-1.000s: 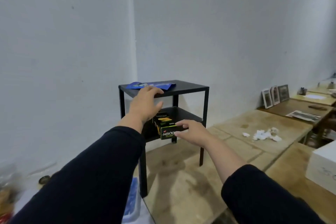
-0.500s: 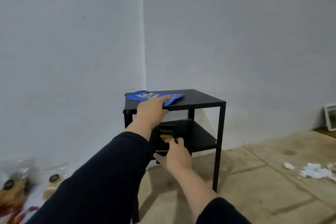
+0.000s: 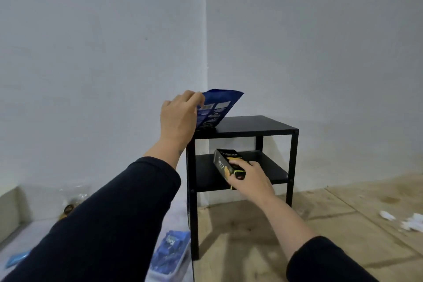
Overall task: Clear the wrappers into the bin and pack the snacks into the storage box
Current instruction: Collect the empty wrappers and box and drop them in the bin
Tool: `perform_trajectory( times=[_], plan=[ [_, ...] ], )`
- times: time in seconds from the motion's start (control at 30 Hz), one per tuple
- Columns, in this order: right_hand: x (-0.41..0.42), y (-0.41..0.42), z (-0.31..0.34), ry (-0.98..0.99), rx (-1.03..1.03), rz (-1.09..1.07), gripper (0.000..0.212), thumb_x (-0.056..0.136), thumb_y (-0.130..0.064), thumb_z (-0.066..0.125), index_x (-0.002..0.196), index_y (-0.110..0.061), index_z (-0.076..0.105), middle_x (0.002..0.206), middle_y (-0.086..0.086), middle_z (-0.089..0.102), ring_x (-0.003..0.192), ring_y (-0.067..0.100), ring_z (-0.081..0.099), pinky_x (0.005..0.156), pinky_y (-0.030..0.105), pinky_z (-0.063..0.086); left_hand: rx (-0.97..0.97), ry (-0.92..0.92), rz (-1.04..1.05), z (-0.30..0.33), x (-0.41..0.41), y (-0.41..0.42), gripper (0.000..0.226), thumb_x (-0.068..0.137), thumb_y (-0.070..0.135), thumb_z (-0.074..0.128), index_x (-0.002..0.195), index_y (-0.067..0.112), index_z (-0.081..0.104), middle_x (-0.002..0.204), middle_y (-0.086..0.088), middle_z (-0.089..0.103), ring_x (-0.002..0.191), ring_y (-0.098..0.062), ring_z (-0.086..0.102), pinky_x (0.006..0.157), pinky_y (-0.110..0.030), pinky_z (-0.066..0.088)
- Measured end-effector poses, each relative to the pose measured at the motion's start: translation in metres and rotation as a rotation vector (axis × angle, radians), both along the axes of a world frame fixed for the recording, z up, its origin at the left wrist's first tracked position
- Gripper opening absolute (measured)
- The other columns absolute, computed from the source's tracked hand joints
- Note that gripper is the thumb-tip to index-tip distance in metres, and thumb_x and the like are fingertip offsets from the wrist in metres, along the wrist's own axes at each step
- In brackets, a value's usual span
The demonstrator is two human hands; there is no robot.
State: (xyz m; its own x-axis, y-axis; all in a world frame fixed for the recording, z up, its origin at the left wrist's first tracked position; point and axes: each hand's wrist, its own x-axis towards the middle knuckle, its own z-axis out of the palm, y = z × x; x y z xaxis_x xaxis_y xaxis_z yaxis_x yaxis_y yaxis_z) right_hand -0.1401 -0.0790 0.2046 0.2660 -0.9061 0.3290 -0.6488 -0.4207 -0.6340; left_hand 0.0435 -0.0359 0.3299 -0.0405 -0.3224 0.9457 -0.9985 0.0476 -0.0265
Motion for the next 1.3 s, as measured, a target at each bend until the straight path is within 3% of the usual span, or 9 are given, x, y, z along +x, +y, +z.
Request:
perform_trajectory(
  times=[0.1, 0.2, 0.3, 0.53, 0.63, 0.77, 0.93, 1.17, 1.3],
  plan=[
    [0.007, 0.033, 0.013, -0.030, -0.032, 0.045, 0.044, 0.083, -0.044, 0.054, 0.127, -0.048, 0.049, 0.138, 0.000, 0.039, 0.113, 0.023, 0.053, 0.082, 0.031, 0.046, -0.040, 0.121, 0.035, 0.008, 0.023, 0.048, 0.027, 0.084, 0.000, 0.049, 0.100, 0.017, 0.063, 0.105, -0.002, 0.064, 0.081, -0.028, 0.061, 0.066, -0.035, 0.037],
    [0.023, 0.076, 0.019, -0.105, -0.067, 0.078, 0.040, 0.083, -0.045, 0.058, 0.122, -0.049, 0.053, 0.131, -0.002, 0.044, 0.111, 0.021, 0.054, 0.089, 0.035, 0.049, -0.034, 0.248, -0.012, 0.004, 0.048, 0.103, 0.023, 0.091, 0.007, 0.049, 0.109, 0.015, 0.062, 0.113, -0.001, 0.059, 0.083, -0.027, 0.060, 0.066, -0.036, 0.045],
    [0.046, 0.124, 0.022, -0.195, -0.086, 0.136, 0.041, 0.080, -0.037, 0.061, 0.119, -0.048, 0.058, 0.126, -0.002, 0.048, 0.112, 0.016, 0.054, 0.092, 0.029, 0.045, 0.003, 0.373, -0.035, -0.007, 0.077, 0.161, 0.025, 0.091, 0.010, 0.054, 0.116, 0.014, 0.057, 0.120, -0.001, 0.052, 0.084, -0.026, 0.059, 0.068, -0.030, 0.041],
    [0.125, 0.220, 0.009, -0.259, -0.033, 0.355, 0.045, 0.077, -0.030, 0.063, 0.120, -0.042, 0.061, 0.125, -0.002, 0.049, 0.105, 0.009, 0.053, 0.096, 0.025, 0.044, 0.068, 0.536, 0.203, -0.059, 0.160, 0.303, 0.031, 0.092, 0.004, 0.050, 0.122, 0.011, 0.055, 0.126, -0.007, 0.048, 0.098, -0.034, 0.058, 0.078, -0.037, 0.043],
    [0.168, 0.250, 0.004, -0.279, 0.002, 0.440, 0.045, 0.074, -0.028, 0.064, 0.117, -0.042, 0.063, 0.125, -0.001, 0.049, 0.103, 0.008, 0.057, 0.095, 0.024, 0.044, 0.039, 0.661, 0.275, -0.075, 0.197, 0.355, 0.033, 0.089, 0.000, 0.053, 0.121, 0.009, 0.056, 0.125, -0.011, 0.051, 0.108, -0.031, 0.055, 0.086, -0.027, 0.038],
    [0.235, 0.280, -0.003, -0.247, 0.041, 0.564, 0.046, 0.074, -0.029, 0.063, 0.118, -0.040, 0.062, 0.124, -0.001, 0.049, 0.103, 0.010, 0.057, 0.082, 0.018, 0.048, -0.013, 0.779, 0.382, -0.095, 0.241, 0.422, 0.035, 0.088, -0.001, 0.054, 0.121, 0.010, 0.056, 0.124, -0.011, 0.053, 0.112, -0.026, 0.052, 0.087, -0.020, 0.032],
    [0.331, 0.324, -0.025, -0.177, 0.096, 0.750, 0.049, 0.071, -0.036, 0.061, 0.120, -0.043, 0.060, 0.123, 0.000, 0.050, 0.107, 0.014, 0.054, 0.095, 0.035, 0.050, -0.018, 0.890, 0.568, -0.134, 0.292, 0.500, 0.035, 0.090, 0.003, 0.054, 0.122, 0.014, 0.055, 0.123, -0.009, 0.057, 0.109, -0.027, 0.054, 0.083, -0.025, 0.035],
    [0.473, 0.389, -0.056, -0.115, 0.168, 1.056, 0.045, 0.077, -0.032, 0.064, 0.121, -0.040, 0.060, 0.126, 0.001, 0.047, 0.109, 0.016, 0.052, 0.095, 0.034, 0.048, -0.087, 1.052, 0.774, -0.178, 0.356, 0.584, 0.038, 0.089, 0.000, 0.056, 0.123, 0.015, 0.058, 0.125, -0.011, 0.057, 0.112, -0.027, 0.053, 0.082, -0.022, 0.033],
    [0.553, 0.426, -0.072, -0.069, 0.235, 1.215, 0.051, 0.067, -0.039, 0.061, 0.117, -0.044, 0.060, 0.126, 0.002, 0.051, 0.103, 0.015, 0.057, 0.092, 0.034, 0.052, -0.116, 1.091, 0.917, -0.203, 0.396, 0.625, 0.038, 0.089, -0.001, 0.055, 0.124, 0.014, 0.058, 0.126, -0.009, 0.056, 0.112, -0.024, 0.052, 0.082, -0.017, 0.029]
  ],
)
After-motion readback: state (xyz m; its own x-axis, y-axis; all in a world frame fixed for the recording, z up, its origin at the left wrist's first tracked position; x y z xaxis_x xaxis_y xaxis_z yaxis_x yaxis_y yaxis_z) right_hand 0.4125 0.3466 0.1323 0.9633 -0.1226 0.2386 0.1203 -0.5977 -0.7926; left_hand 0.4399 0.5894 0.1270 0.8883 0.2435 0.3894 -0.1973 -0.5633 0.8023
